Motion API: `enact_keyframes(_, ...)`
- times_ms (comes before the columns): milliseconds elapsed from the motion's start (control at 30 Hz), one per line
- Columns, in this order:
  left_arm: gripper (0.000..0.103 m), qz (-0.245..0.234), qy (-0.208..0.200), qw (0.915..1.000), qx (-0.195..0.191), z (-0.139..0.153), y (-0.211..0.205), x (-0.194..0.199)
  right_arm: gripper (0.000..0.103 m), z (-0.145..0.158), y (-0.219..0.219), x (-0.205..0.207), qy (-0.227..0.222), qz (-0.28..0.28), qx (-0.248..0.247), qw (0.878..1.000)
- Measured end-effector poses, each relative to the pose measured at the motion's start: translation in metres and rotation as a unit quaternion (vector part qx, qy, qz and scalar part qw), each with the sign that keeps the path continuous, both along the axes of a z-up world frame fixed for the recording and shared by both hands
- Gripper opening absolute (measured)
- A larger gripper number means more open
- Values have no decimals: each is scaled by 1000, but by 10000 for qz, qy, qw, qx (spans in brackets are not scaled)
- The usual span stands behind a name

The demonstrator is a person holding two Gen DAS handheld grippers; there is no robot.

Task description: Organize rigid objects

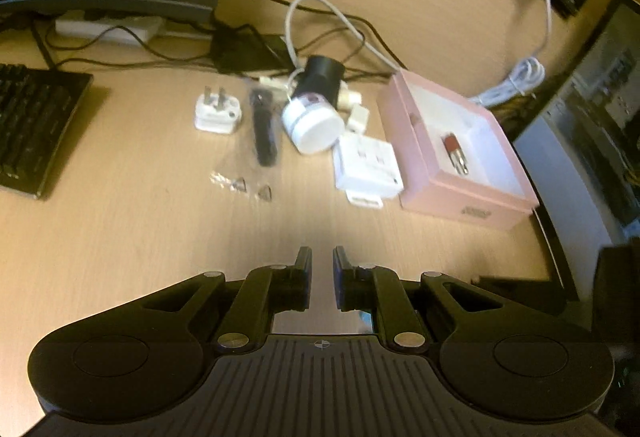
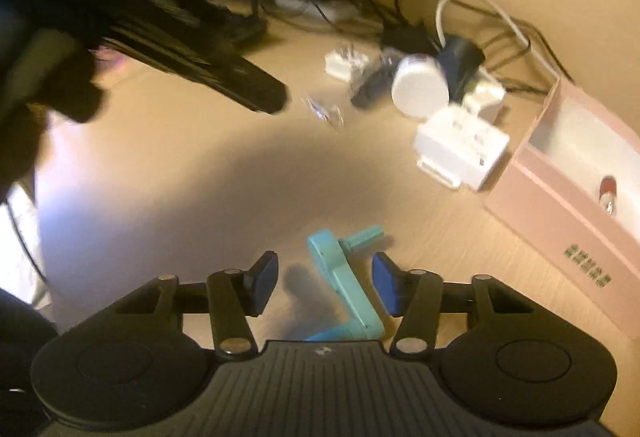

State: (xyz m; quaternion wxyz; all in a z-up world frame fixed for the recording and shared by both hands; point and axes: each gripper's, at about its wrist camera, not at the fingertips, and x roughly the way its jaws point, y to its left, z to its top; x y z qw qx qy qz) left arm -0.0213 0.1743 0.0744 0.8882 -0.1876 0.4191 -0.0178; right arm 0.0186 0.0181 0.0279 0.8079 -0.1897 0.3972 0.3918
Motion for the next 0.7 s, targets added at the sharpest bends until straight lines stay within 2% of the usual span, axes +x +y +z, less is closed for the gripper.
enact_keyframes(33,12,-49,20,10000,-34,-2,-2,-2,40,-2,-1,1,-30,-74,14,10000)
enact_keyframes(100,12,-164,73,9998,-62,-7,-8,-1,20,-2,-2,3,-41,-220,-29,9997)
enact_keyframes(133,12,-218,95,9997,-66,-9,-12,0,13,-2,-2,2,3,-307,-61,9995)
enact_keyframes(167,12,-289,106,9995,-74,-11,-15,1,12,1,-5,1,56,-409,-18,9991)
enact_keyframes(300,12,-537,65,9985,-96,-12,-30,6,11,18,-30,-2,138,-768,234,9967)
enact_keyframes(433,12,-739,74,9971,-185,-18,-44,8,11,57,-68,-4,-114,-1318,545,9897)
enact_keyframes(600,12,-867,121,9958,-255,-23,-54,12,11,125,-101,28,-915,-1977,889,9719)
enact_keyframes(700,12,-885,60,9958,-218,-22,-54,17,12,161,-109,67,-1562,-2411,962,9530)
